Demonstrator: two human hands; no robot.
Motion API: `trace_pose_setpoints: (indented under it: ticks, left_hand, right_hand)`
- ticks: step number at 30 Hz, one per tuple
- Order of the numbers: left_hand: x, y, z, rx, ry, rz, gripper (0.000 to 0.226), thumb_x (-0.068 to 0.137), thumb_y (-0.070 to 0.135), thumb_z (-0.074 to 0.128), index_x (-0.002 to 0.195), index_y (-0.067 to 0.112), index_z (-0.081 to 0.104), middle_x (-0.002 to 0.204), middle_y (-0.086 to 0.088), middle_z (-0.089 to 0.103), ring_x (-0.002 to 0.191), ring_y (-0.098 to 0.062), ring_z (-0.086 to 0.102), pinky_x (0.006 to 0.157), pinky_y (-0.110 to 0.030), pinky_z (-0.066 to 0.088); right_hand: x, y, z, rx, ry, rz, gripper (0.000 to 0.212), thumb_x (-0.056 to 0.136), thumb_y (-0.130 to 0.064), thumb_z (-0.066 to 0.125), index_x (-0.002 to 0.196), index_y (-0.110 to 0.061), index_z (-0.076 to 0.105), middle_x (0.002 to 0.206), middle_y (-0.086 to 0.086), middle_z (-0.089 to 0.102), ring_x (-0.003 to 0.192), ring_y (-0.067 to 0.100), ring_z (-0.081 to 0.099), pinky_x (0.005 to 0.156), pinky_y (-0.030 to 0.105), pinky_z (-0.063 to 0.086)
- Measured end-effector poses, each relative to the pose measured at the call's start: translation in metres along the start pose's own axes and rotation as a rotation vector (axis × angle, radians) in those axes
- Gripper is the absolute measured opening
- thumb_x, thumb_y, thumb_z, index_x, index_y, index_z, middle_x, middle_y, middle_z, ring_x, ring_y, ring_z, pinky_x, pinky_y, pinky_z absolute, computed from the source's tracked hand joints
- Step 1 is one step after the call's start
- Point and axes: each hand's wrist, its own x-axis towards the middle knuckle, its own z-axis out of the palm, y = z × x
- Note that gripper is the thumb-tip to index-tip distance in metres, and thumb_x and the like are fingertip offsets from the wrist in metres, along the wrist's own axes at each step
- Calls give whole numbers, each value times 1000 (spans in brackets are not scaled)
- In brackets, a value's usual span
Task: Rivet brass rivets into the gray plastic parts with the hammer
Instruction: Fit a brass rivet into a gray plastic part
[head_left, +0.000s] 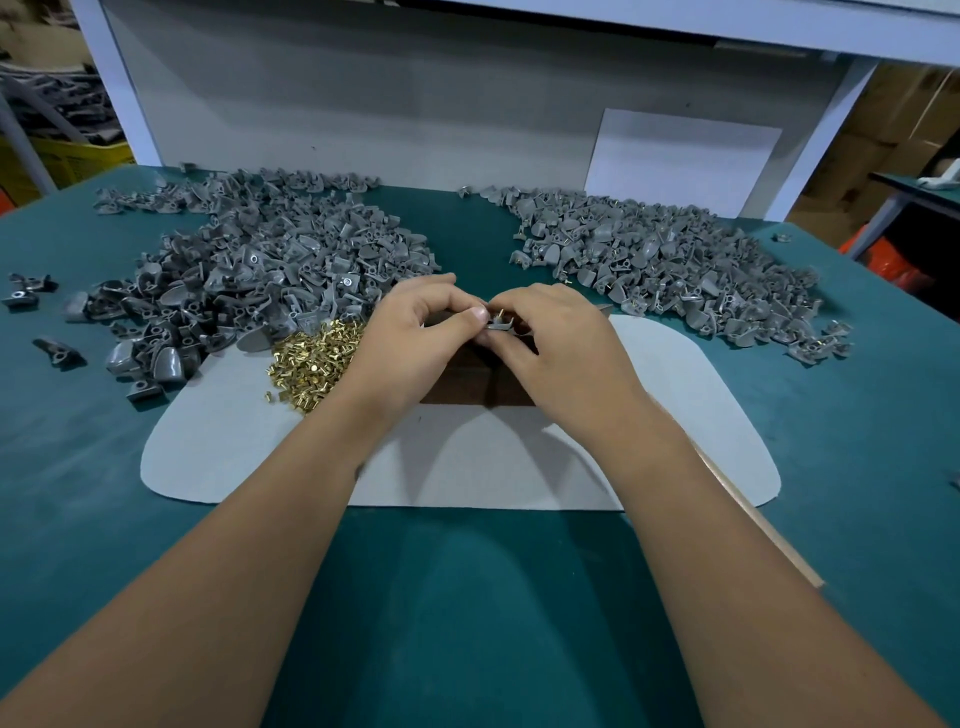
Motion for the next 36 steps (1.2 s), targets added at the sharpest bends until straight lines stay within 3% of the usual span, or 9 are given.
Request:
trace_pose_setpoints:
  ticks: [7, 16, 19, 22, 24, 27, 32, 34, 36]
  left_hand:
    - [-3, 1, -1, 13, -22, -5, 22, 92, 9, 65, 78, 25, 73, 115, -1, 70, 137, -1, 39, 113, -27, 28]
    - [-2, 1, 3, 15, 30, -5, 24, 90, 7, 67, 75, 26, 72, 98, 4, 72, 134, -6, 43, 115, -32, 29]
    - [-3, 1, 4, 6, 21, 8, 24, 91, 7, 66, 75, 24, 71, 97, -1, 73, 116, 8, 50, 107, -21, 32]
    - [-4, 4, 5, 11, 33, 51, 26, 91, 3, 64, 74, 22, 70, 97, -12, 72, 85, 21, 55, 82, 0, 36]
    - [-4, 6, 4, 33, 57, 70, 26, 91, 2, 64, 75, 22, 71, 90, -5, 72, 82, 13, 61, 76, -2, 41]
    - [-3, 9, 3, 104, 96, 102, 20, 89, 2, 65, 78, 16, 74, 87, -3, 72, 85, -6, 66, 82, -19, 50]
    - [-2, 23, -7, 161, 152, 35, 12, 89, 12, 67, 82, 10, 76, 87, 0, 74, 89, -12, 68, 91, -36, 54]
    - [0, 26, -18, 217, 176, -14, 12, 90, 19, 67, 83, 15, 75, 86, 6, 72, 87, -9, 66, 87, -31, 53]
    - [4, 28, -35, 219, 231, -56, 15, 92, 23, 66, 78, 22, 71, 75, 11, 67, 64, 0, 59, 64, -20, 50]
  right_hand:
    - [-1, 1, 8, -36, 15, 0, 19, 89, -20, 61, 102, -8, 68, 92, 8, 66, 93, 28, 56, 80, 41, 42]
    - [-4, -6, 11, 94, 34, 63, 20, 89, -13, 59, 105, -13, 71, 97, 4, 69, 95, 24, 55, 83, 35, 40]
    - [-3, -6, 8, 131, 7, 79, 23, 89, -13, 61, 110, -15, 71, 100, 4, 69, 99, 24, 55, 86, 35, 40]
    - [-3, -5, 4, 156, -28, 47, 29, 90, -9, 58, 116, -17, 68, 104, 3, 69, 100, 23, 55, 88, 34, 40]
    - [-4, -5, 3, 178, -29, 39, 31, 91, -8, 57, 118, -17, 67, 109, 2, 70, 102, 23, 56, 89, 32, 40]
    - [-4, -7, 4, 140, 12, 45, 28, 92, -10, 56, 117, -16, 68, 112, 2, 70, 105, 24, 59, 91, 34, 43]
    - [6, -15, 4, 40, 105, 62, 19, 88, -16, 62, 103, -13, 74, 98, 4, 73, 96, 25, 64, 83, 39, 49]
    - [12, -21, 2, 113, 115, 76, 13, 87, -18, 65, 95, -14, 74, 91, 1, 73, 88, 21, 64, 80, 39, 49]
    - [16, -26, 2, 126, 126, 90, 10, 88, -22, 65, 91, -17, 73, 87, -5, 71, 83, 15, 62, 78, 37, 50]
